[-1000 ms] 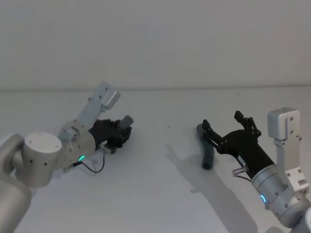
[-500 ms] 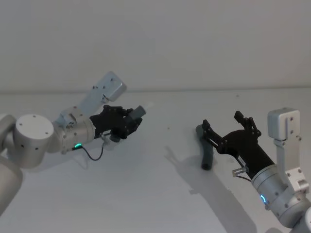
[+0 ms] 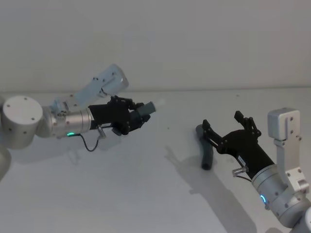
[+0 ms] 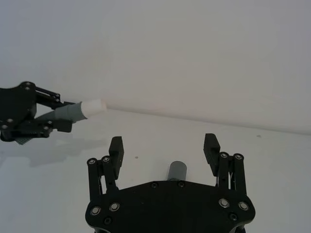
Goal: Use both hands to pick up one end of the pipe from the table, align the ends, and insert them.
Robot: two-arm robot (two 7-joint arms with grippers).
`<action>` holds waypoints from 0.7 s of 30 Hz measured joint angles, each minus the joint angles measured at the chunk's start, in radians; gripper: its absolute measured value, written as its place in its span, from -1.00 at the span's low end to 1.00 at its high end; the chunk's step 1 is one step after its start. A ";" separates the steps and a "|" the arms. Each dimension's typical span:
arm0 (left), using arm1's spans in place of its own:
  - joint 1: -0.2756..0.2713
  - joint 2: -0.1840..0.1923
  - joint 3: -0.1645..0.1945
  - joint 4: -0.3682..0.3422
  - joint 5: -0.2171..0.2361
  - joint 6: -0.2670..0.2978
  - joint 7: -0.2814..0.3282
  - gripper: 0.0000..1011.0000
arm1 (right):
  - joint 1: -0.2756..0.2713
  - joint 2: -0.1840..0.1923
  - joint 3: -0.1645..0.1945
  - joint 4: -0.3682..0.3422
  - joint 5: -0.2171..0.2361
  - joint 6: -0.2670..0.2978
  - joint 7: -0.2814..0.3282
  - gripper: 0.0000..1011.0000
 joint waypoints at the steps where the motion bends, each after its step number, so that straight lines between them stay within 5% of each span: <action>1: -0.009 0.007 0.005 -0.004 -0.002 -0.011 -0.020 -0.32 | 0.000 0.000 0.000 0.000 0.000 0.000 0.000 0.98; 13: -0.063 0.096 0.043 -0.094 -0.008 -0.073 -0.192 -0.32 | 0.000 0.000 0.000 0.000 0.000 0.000 0.000 0.98; 21: -0.064 0.166 0.046 -0.177 -0.017 -0.078 -0.244 -0.32 | 0.000 0.000 0.000 0.000 0.000 0.000 0.000 0.98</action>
